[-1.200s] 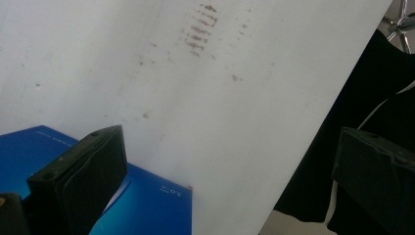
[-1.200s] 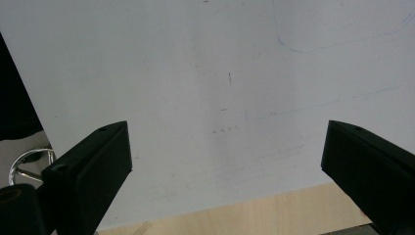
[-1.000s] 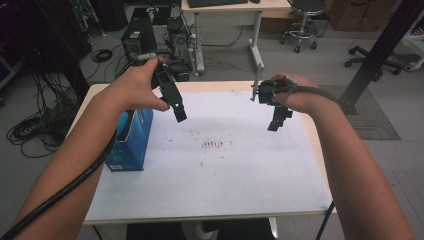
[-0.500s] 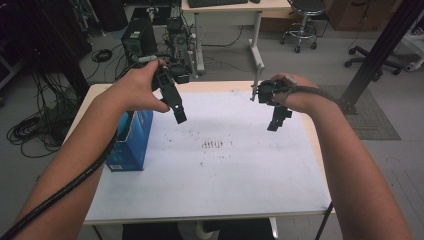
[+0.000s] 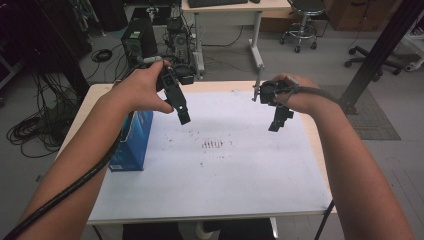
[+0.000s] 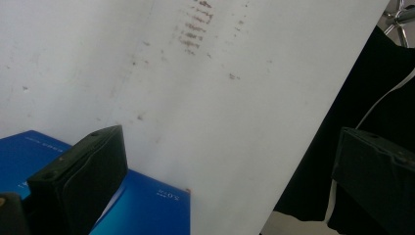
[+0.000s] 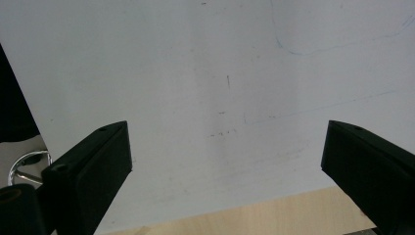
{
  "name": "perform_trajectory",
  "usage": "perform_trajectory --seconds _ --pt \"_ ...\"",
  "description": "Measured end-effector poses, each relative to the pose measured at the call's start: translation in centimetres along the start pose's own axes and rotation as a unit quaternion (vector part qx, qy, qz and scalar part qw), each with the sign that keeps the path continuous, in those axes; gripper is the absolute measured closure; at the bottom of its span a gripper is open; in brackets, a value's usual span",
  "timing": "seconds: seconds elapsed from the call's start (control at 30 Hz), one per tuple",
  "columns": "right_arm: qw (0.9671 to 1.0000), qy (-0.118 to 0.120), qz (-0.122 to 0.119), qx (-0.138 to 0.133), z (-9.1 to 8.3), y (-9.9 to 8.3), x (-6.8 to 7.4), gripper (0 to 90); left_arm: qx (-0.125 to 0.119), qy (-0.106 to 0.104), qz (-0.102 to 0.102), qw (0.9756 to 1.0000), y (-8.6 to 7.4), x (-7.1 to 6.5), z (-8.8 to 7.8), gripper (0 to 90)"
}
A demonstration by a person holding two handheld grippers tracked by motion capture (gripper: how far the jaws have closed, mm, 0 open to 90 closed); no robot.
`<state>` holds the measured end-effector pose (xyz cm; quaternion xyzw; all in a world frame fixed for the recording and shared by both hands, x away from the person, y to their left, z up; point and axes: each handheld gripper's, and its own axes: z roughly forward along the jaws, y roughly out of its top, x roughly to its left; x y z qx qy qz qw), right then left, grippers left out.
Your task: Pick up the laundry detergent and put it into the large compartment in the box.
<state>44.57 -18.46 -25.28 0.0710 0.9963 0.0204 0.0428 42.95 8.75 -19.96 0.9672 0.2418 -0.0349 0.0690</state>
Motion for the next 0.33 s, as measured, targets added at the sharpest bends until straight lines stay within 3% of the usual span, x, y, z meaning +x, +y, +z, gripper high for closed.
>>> perform_trajectory --seconds 0.33 --pt "0.9999 0.005 -0.003 -0.01 -0.13 0.25 -0.14 4.4 -0.001 -0.01 0.005 0.9999 0.38 0.07 0.42 0.2"
